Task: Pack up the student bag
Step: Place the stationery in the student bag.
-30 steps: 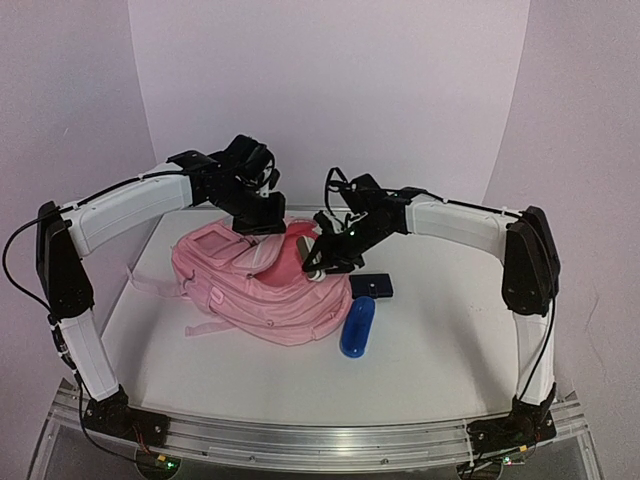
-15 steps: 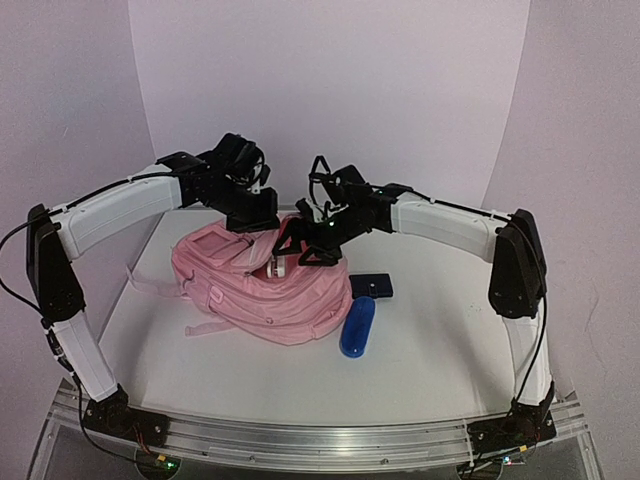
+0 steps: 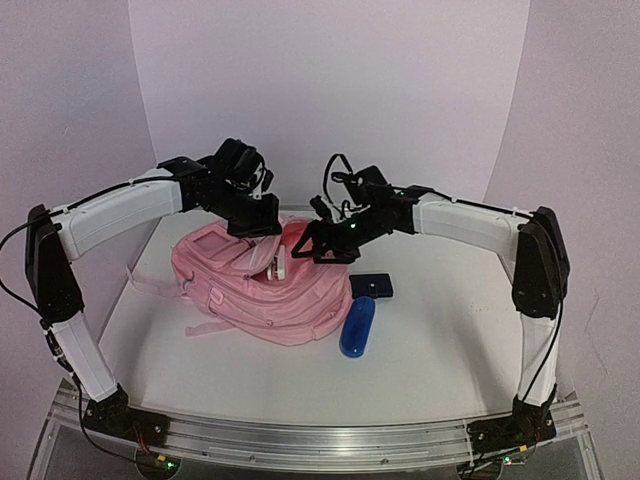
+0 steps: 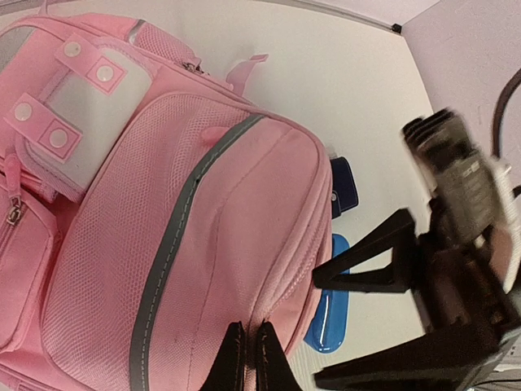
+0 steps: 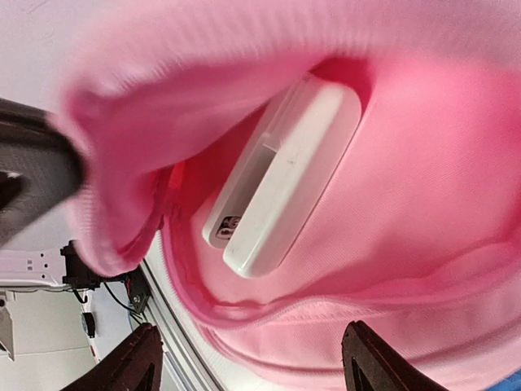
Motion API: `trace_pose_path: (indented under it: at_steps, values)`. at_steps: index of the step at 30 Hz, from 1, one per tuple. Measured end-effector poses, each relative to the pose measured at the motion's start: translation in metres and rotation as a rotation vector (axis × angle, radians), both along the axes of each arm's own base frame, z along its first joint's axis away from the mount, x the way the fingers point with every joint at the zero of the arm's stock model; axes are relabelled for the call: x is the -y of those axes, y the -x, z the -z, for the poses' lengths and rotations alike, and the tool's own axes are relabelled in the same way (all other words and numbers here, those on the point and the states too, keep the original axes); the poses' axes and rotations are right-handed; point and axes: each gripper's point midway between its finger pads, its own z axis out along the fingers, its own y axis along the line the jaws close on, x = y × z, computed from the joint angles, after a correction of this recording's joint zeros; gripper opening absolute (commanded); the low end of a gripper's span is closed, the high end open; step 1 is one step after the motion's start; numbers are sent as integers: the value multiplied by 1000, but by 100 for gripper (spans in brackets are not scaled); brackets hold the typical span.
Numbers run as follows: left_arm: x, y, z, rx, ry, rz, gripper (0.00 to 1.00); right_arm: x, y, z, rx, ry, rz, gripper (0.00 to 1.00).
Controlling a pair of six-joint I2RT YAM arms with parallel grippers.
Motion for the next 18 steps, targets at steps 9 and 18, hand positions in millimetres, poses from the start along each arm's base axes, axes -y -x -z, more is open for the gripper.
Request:
trace_pose_path:
  at_steps: [9, 18]
  values:
    - [5, 10, 9, -32, 4, 76, 33, 47, -15, 7, 7, 13, 27, 68]
    - [-10, 22, 4, -39, -7, 53, 58, 38, 3, 7, 48, 17, -64, 64]
